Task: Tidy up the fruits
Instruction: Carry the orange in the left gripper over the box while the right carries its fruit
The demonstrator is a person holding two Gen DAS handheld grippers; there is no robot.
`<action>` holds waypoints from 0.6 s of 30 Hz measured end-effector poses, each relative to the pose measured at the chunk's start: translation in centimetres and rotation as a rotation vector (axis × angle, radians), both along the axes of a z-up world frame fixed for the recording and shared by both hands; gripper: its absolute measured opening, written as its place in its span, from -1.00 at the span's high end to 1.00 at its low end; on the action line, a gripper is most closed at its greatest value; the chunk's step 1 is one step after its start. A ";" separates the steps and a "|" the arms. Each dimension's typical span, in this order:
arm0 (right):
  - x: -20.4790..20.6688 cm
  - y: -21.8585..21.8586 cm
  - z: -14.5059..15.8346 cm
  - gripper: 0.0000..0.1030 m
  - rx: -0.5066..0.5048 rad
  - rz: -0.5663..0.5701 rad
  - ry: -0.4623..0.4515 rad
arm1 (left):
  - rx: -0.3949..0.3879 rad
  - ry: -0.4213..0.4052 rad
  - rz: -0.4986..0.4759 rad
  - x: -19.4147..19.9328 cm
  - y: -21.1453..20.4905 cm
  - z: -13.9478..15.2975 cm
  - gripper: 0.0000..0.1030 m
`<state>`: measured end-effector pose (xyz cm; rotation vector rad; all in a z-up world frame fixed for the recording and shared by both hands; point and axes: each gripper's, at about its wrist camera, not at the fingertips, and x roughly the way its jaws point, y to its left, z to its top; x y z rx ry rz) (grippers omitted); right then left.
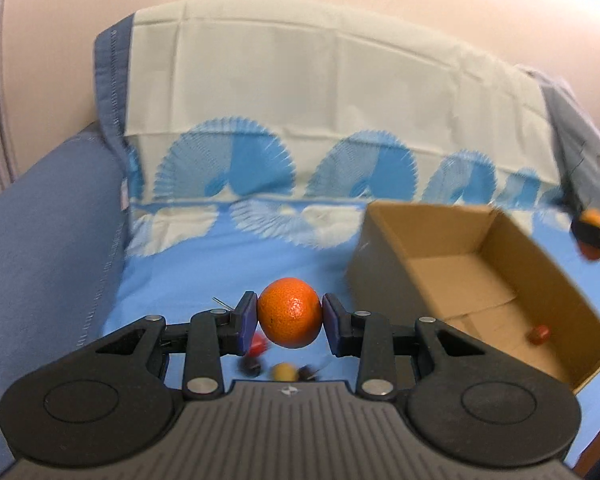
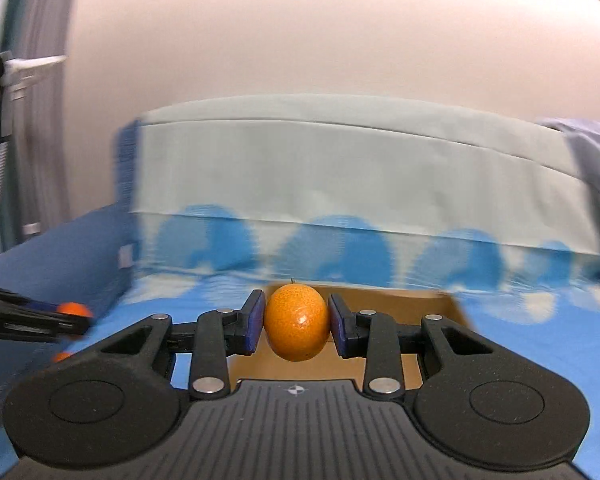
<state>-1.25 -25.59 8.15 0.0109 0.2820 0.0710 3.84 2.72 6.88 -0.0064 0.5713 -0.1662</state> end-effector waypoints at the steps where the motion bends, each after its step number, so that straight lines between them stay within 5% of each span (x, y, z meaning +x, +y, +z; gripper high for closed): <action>1: 0.1 -1.0 -0.4 0.31 0.016 -0.032 0.007 | -0.017 -0.012 -0.007 0.0 -0.9 0.3 0.25; 7: -0.5 -5.3 -1.6 0.31 0.063 -0.146 0.044 | -0.047 -0.190 -0.126 -2.0 -6.6 -0.1 0.25; 18: 0.0 -7.9 -3.0 0.31 0.007 -0.220 0.089 | 0.048 -0.237 -0.318 -3.0 -13.3 -3.1 0.25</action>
